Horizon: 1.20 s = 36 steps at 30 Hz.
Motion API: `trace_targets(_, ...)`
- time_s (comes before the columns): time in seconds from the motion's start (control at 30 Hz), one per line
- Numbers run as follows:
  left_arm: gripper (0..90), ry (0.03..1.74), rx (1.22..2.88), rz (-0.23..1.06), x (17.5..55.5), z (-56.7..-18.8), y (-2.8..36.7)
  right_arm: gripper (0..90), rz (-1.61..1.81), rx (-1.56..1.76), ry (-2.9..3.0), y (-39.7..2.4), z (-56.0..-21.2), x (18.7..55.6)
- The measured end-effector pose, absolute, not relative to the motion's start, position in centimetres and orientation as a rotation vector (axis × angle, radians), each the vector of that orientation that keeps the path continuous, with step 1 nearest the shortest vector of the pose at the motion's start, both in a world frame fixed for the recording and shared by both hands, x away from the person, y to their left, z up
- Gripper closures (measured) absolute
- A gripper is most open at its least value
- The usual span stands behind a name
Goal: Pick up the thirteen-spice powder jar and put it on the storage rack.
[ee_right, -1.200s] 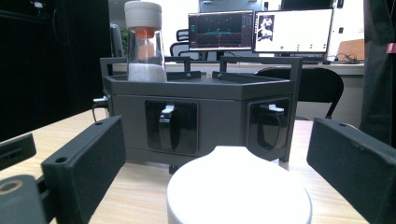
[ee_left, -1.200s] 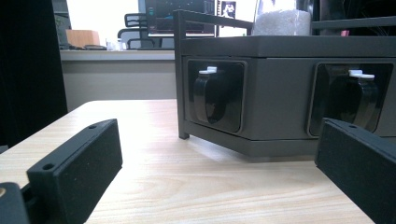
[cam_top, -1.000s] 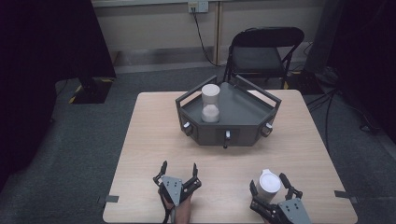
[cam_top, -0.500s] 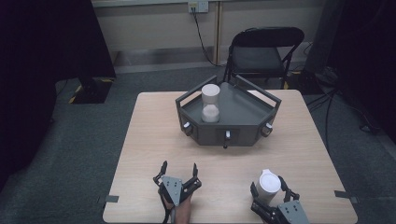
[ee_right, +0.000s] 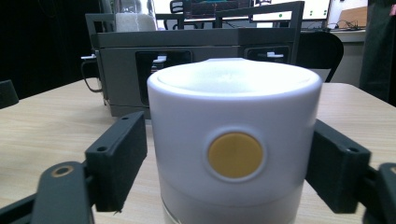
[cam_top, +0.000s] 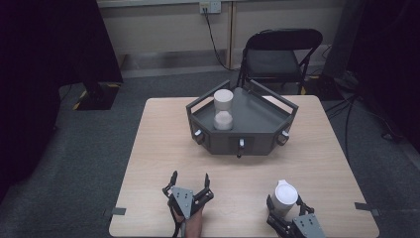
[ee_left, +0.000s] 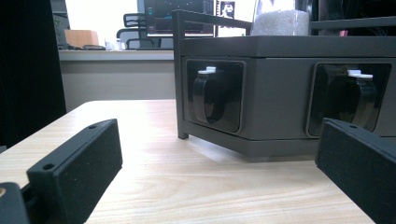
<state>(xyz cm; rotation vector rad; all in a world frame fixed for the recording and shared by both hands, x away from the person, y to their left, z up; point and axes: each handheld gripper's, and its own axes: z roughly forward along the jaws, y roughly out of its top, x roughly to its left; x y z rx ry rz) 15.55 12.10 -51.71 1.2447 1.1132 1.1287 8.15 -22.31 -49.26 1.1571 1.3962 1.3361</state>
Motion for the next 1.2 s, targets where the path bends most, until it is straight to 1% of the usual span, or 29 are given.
trace_targets(0.27,0.1,1.113,1.245,1.128,15.5,-51.7,12.1,28.9,1.334,1.154,1.4,-22.7,-49.5,8.3)
trace_targets(1.2,0.1,1.114,1.245,1.128,15.5,-51.7,12.1,29.8,1.344,1.146,1.448,-23.7,-48.9,8.9)
